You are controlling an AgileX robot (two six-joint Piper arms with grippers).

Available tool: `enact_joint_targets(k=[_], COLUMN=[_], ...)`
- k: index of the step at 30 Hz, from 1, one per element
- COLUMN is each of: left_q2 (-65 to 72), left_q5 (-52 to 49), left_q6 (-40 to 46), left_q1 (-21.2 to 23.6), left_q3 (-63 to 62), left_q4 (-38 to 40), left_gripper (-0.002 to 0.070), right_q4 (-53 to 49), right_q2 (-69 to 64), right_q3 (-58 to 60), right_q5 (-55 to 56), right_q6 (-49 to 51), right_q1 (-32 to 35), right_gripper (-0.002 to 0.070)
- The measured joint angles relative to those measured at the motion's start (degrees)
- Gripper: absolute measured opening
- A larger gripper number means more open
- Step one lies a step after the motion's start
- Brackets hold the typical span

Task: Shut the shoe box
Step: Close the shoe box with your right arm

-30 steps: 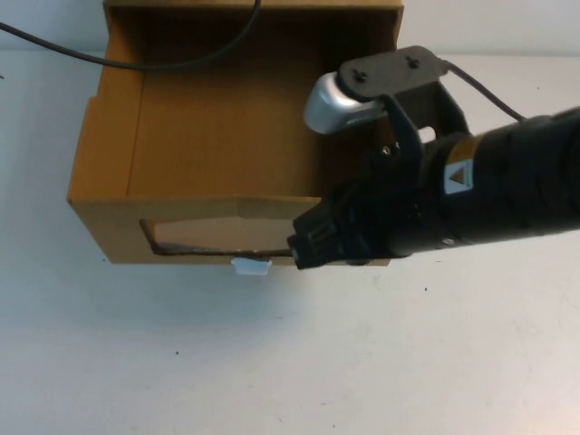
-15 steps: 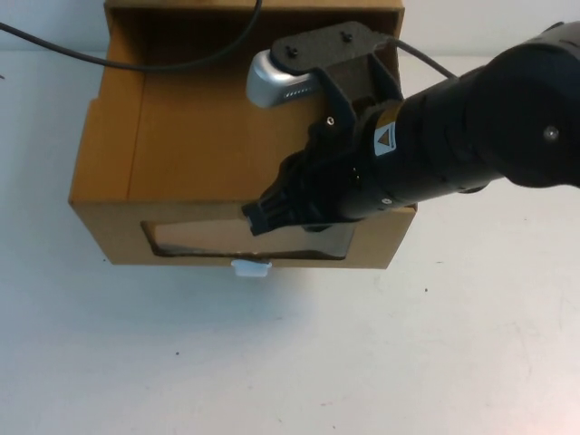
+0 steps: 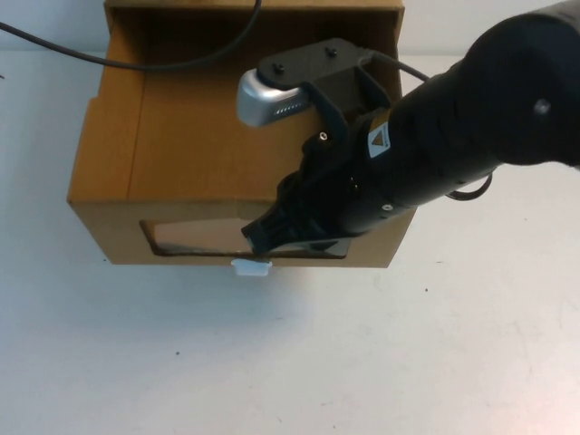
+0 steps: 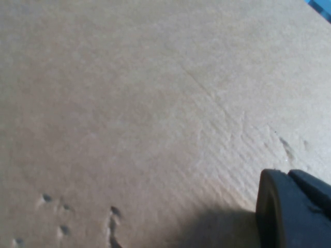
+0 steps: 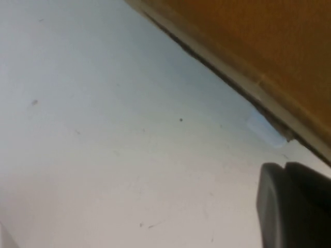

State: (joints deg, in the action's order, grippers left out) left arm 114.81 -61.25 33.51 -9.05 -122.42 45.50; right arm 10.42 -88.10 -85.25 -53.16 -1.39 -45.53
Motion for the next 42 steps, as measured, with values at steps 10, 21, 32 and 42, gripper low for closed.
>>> enact_joint_targets(k=[10,21,32,42], left_q2=[0.0,0.0,0.0,0.0], left_q5=[-0.2,-0.3,-0.3,-0.5], left_q6=[-0.1,-0.1,-0.1,-0.1], left_q1=[0.0,0.0,0.0,0.0], left_q3=[0.0,0.0,-0.1,-0.1], left_q4=[0.1,0.1,0.1,0.1], left_gripper=[-0.0005,-0.0005,-0.0005,-0.0005], right_q4=[-1.9,-1.8,0.3,9.8], right_q2=[-3.0,-7.7,-16.5,-20.1], right_q3=[-0.1,-7.0,-19.8,-26.0], right_q5=[6.0,7.7,7.2,2.7], right_q6=[1.4,1.4,-1.2,-8.3], right_q1=[0.5,5.0,9.4,11.9], right_gripper=[-0.0011,-0.0011,-0.0011,-0.0011])
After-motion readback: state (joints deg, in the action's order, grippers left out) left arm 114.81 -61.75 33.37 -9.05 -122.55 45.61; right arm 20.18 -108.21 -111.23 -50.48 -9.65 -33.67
